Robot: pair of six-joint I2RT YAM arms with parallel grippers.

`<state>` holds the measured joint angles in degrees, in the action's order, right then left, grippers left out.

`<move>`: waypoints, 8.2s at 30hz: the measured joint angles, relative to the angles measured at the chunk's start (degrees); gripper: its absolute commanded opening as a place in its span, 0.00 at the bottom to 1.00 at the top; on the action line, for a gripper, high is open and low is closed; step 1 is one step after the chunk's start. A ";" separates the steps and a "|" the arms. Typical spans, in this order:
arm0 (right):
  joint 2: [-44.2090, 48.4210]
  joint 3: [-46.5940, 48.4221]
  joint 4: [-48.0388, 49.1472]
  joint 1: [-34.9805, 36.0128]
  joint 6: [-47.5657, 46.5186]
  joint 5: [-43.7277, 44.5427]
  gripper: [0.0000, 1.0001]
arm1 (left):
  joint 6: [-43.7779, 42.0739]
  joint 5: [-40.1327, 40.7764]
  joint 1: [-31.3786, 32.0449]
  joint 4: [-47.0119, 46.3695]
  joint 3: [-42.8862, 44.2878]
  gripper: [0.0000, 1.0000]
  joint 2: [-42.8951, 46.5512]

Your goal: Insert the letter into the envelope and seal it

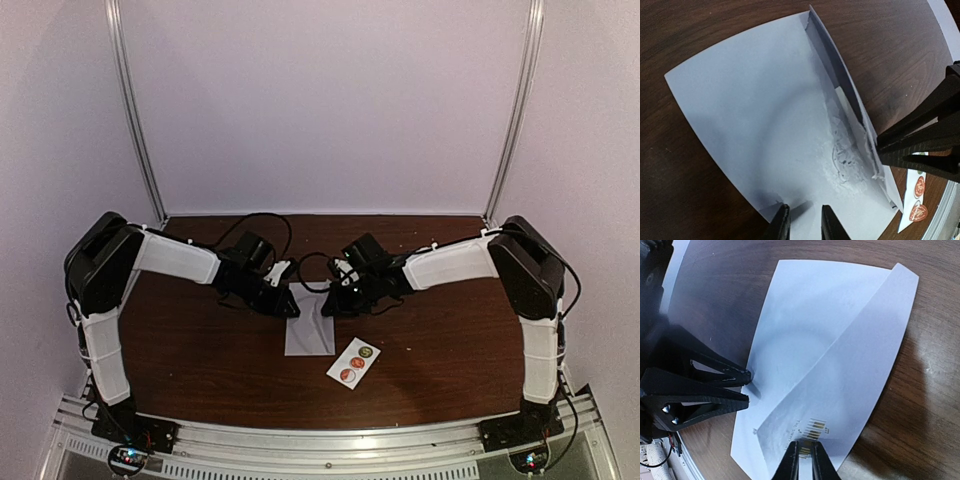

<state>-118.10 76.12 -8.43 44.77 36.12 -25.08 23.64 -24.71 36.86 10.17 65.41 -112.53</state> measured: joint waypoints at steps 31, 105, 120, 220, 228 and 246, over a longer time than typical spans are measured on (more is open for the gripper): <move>-2.91 0.72 1.31 0.37 1.84 -1.05 0.06 | 2.78 -2.32 3.13 -3.45 4.76 0.15 -2.14; 15.63 -15.23 -16.68 17.14 21.68 14.03 0.10 | 1.36 -1.01 3.54 -7.02 1.73 0.14 -4.13; 15.87 -14.86 -16.15 17.14 21.29 14.78 0.00 | 1.01 -0.31 3.74 -5.75 1.73 0.14 -3.56; 32.26 -20.31 -9.75 -0.20 4.44 19.02 0.00 | 9.86 5.40 7.87 -0.11 6.21 0.00 -1.57; 33.20 -20.37 -9.73 -0.20 3.67 17.99 0.00 | -2.91 0.20 7.87 6.23 6.43 0.04 -1.25; 33.22 -20.37 -7.32 -0.20 3.06 14.64 0.00 | -6.08 14.14 14.45 6.95 3.63 0.17 13.38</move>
<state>-84.88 55.75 -15.75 44.58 39.18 -10.44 17.56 -10.57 51.31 17.12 69.04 -99.15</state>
